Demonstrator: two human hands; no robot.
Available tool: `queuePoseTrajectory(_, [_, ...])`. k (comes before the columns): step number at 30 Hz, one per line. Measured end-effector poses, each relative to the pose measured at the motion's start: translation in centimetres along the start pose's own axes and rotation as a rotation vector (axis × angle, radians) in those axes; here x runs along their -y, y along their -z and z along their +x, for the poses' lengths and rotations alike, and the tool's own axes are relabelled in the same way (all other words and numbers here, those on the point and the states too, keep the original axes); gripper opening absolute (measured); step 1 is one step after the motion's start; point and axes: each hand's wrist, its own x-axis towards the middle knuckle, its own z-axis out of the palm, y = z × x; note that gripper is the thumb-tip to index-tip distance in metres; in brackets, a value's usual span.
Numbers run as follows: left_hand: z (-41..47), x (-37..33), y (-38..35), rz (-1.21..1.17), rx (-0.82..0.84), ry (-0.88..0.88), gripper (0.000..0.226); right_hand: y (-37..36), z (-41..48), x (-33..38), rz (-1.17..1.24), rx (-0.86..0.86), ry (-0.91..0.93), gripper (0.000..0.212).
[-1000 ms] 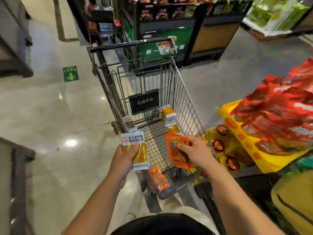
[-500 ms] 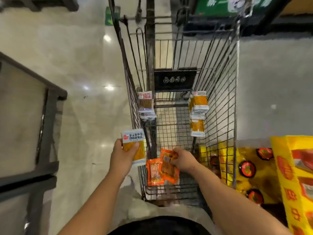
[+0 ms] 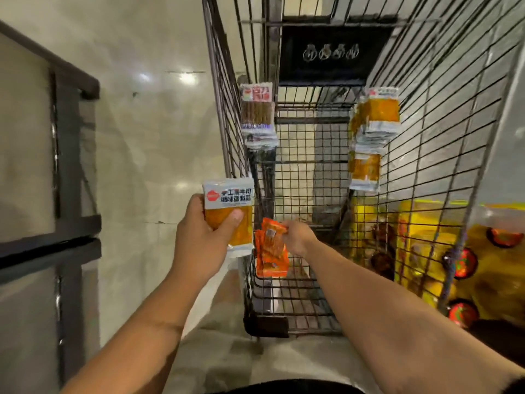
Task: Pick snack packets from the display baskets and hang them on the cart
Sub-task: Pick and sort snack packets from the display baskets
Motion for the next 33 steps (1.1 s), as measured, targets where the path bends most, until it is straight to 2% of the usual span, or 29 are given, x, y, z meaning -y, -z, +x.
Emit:
queuePoseTrajectory(5, [0.3,0.2,0.3,-0.038,0.032,0.016,0.035,-1.2,0.8,0.2,0.060,-0.132,-0.036,0.053])
queuePoseTrajectory(10, [0.4,0.1,0.5,-0.052,0.059,0.007,0.034,-1.3,0.6,0.2,-0.138,-0.082,0.006,0.051])
queuePoseTrajectory(15, [0.5,0.4,0.4,-0.070,0.045,-0.008,0.032,-1.7,0.2,0.6,-0.375,0.001,0.051,0.102])
queuePoseTrajectory(20, [0.3,0.4,0.1,-0.095,0.025,-0.015,0.034,-2.8,0.0,0.0,-0.522,0.040,0.109,0.083])
queuePoseTrajectory(23, [0.2,0.4,-0.1,-0.101,0.018,-0.012,0.034,-2.9,-0.8,-0.2,-0.499,0.124,0.074,0.089])
queuePoseTrajectory(26, [-0.3,0.2,-0.5,-0.108,0.006,0.001,0.037,-2.2,-1.6,-0.8,-0.232,0.169,0.035,0.089])
queuePoseTrajectory(30, [-1.5,-0.7,-1.0,-0.067,-0.052,-0.017,0.035,1.4,-3.1,-2.3,0.280,-0.060,-0.022,0.059])
queuePoseTrajectory(33, [-2.4,-2.3,-1.8,-0.070,-0.046,-0.042,0.035,5.5,-6.1,-2.9,0.661,-0.126,0.010,0.042])
